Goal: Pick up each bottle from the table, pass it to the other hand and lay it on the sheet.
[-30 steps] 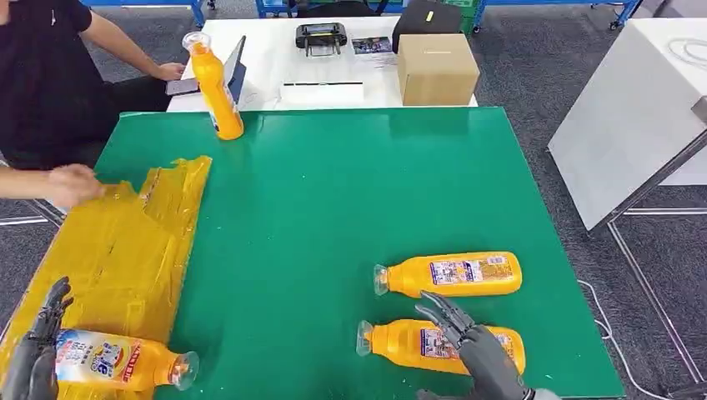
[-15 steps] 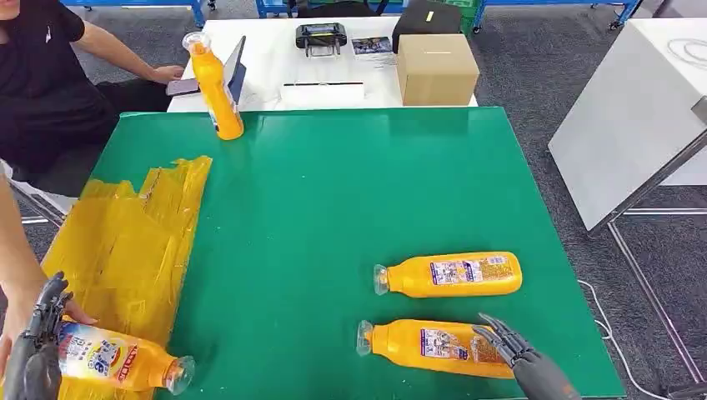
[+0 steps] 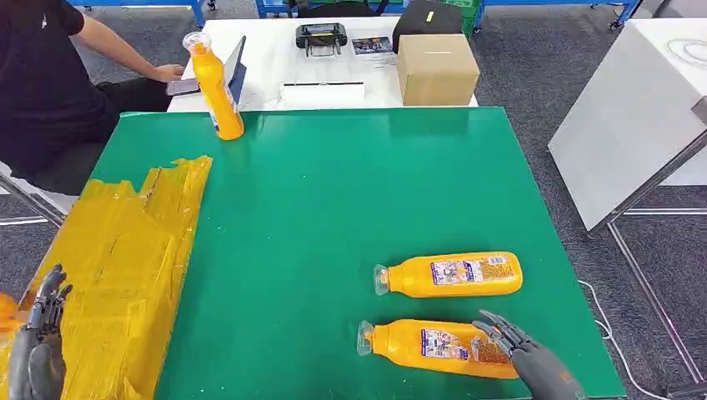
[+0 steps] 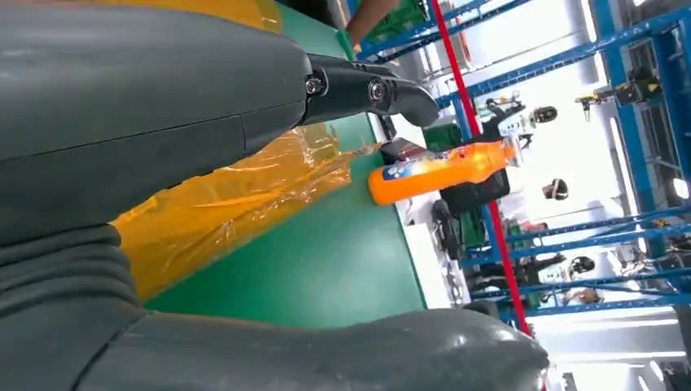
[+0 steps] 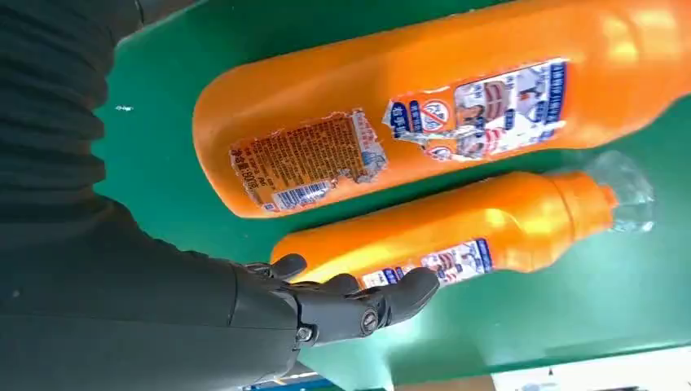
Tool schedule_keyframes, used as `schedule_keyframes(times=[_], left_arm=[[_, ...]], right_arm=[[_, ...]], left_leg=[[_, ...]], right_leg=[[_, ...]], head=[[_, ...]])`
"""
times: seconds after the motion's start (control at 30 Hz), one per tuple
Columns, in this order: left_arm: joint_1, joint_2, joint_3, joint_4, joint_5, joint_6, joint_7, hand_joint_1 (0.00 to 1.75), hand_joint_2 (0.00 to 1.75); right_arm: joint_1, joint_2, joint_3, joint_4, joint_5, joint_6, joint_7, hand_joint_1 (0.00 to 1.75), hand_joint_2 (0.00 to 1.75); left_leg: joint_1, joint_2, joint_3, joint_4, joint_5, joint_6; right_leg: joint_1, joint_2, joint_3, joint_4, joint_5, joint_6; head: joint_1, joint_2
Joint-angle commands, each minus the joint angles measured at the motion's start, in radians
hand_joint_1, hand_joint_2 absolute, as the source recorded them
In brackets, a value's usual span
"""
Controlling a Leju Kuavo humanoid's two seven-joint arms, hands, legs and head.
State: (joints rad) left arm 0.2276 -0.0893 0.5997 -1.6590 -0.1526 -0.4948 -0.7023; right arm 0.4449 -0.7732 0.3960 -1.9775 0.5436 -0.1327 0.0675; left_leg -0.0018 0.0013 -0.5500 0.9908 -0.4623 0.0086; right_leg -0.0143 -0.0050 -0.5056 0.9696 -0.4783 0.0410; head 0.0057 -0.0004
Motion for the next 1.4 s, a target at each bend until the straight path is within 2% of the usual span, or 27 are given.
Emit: schedule_keyframes(times=[0.03,0.17,0.37,0.53,0.63,0.73,0.77,0.83,0.87,1.0,1.03,1.13,1.2,1.4], left_arm=[[-0.029,0.022,-0.032,0.079,0.017,-0.002,0.004,0.00,0.00],[-0.031,0.022,-0.034,0.080,0.017,-0.002,0.004,0.00,0.00],[-0.059,0.032,-0.056,0.116,0.018,0.004,0.004,0.00,0.00],[-0.094,0.045,-0.105,0.162,0.013,0.030,0.004,0.00,0.00],[-0.107,0.053,-0.128,0.178,0.019,0.044,0.004,0.00,0.00],[-0.107,0.053,-0.128,0.178,0.019,0.044,0.004,0.00,0.00],[-0.111,0.055,-0.134,0.183,0.019,0.045,0.004,0.00,0.00],[-0.121,0.061,-0.152,0.198,0.021,0.053,0.004,0.00,0.00],[-0.130,0.063,-0.161,0.207,0.021,0.059,0.004,0.00,0.00],[-0.142,0.067,-0.179,0.222,0.027,0.064,0.004,0.00,0.00],[-0.142,0.067,-0.183,0.222,0.028,0.068,0.004,0.00,0.00],[-0.147,0.072,-0.195,0.229,0.033,0.074,0.004,0.00,0.00],[-0.152,0.074,-0.199,0.233,0.042,0.072,0.004,0.00,0.00],[-0.153,0.076,-0.202,0.235,0.042,0.075,0.004,0.00,0.00]], right_arm=[[-0.042,0.014,0.011,0.093,0.011,0.027,0.017,0.00,1.75],[-0.041,0.007,0.010,0.095,0.014,0.035,0.023,0.00,1.75],[-0.015,-0.062,0.018,0.095,0.013,0.084,0.076,0.00,1.75],[-0.023,-0.130,0.081,0.129,0.030,0.154,0.156,0.00,1.75],[-0.036,-0.162,0.125,0.143,0.029,0.181,0.169,0.00,1.75],[-0.036,-0.162,0.125,0.143,0.029,0.181,0.169,0.00,1.75],[-0.034,-0.169,0.130,0.144,0.023,0.182,0.173,0.09,1.75],[-0.040,-0.189,0.169,0.147,0.018,0.195,0.188,1.48,1.75],[-0.044,-0.190,0.187,0.153,0.017,0.195,0.188,1.54,1.75],[-0.058,-0.154,0.233,0.190,0.020,0.179,0.200,1.55,1.75],[-0.064,-0.147,0.244,0.200,0.021,0.170,0.203,1.52,1.75],[-0.084,-0.130,0.284,0.231,0.020,0.151,0.212,1.62,1.75],[-0.095,-0.123,0.306,0.247,0.020,0.143,0.217,1.61,1.75],[-0.104,-0.117,0.318,0.257,0.020,0.138,0.220,1.61,1.75]], left_leg=[[0.002,-0.001,0.001,-0.001,0.000,-0.001],[0.001,0.000,0.001,-0.001,0.000,0.000],[0.001,-0.002,0.000,-0.001,0.001,0.000],[0.000,-0.003,0.001,-0.001,0.001,0.000],[0.004,-0.004,0.003,-0.001,0.000,-0.001],[0.002,-0.002,0.003,-0.001,0.000,-0.001],[0.001,-0.002,0.002,-0.001,0.000,-0.001],[0.002,-0.003,0.003,-0.001,0.001,-0.001],[0.001,-0.003,0.003,-0.001,0.001,0.000],[0.003,-0.005,0.004,-0.002,0.001,0.000],[0.002,-0.003,0.005,-0.002,0.000,0.001],[0.003,-0.005,0.008,-0.003,0.000,0.001],[0.004,-0.005,0.008,-0.003,0.000,0.001],[0.004,0.005,0.016,-0.002,-0.004,0.001]], right_leg=[[0.002,-0.001,0.003,-0.003,0.001,-0.001],[0.001,0.000,0.001,-0.002,0.001,-0.001],[0.001,-0.002,0.001,-0.002,0.001,-0.001],[0.000,-0.002,0.002,-0.002,0.000,-0.001],[0.004,-0.003,0.006,-0.006,0.001,-0.002],[0.002,-0.002,0.004,-0.003,0.001,-0.001],[0.001,-0.002,0.003,-0.003,0.001,-0.001],[0.002,-0.002,0.005,-0.004,0.001,-0.001],[0.001,-0.002,0.004,-0.003,0.000,-0.001],[0.003,-0.004,-0.002,-0.005,0.001,-0.001],[0.002,-0.003,-0.002,-0.004,0.000,-0.001],[0.004,-0.005,0.000,-0.007,0.001,-0.002],[0.004,-0.005,0.001,-0.007,0.001,-0.002],[0.004,0.005,0.005,-0.006,0.001,-0.002]], head=[[0.000,0.000],[0.000,0.000],[0.000,0.000],[0.000,0.000],[0.000,0.000],[0.000,0.000],[0.000,0.000],[0.000,0.000],[0.000,0.000],[0.000,0.000],[0.000,0.000],[0.000,0.000],[0.000,0.000],[0.000,0.000]])
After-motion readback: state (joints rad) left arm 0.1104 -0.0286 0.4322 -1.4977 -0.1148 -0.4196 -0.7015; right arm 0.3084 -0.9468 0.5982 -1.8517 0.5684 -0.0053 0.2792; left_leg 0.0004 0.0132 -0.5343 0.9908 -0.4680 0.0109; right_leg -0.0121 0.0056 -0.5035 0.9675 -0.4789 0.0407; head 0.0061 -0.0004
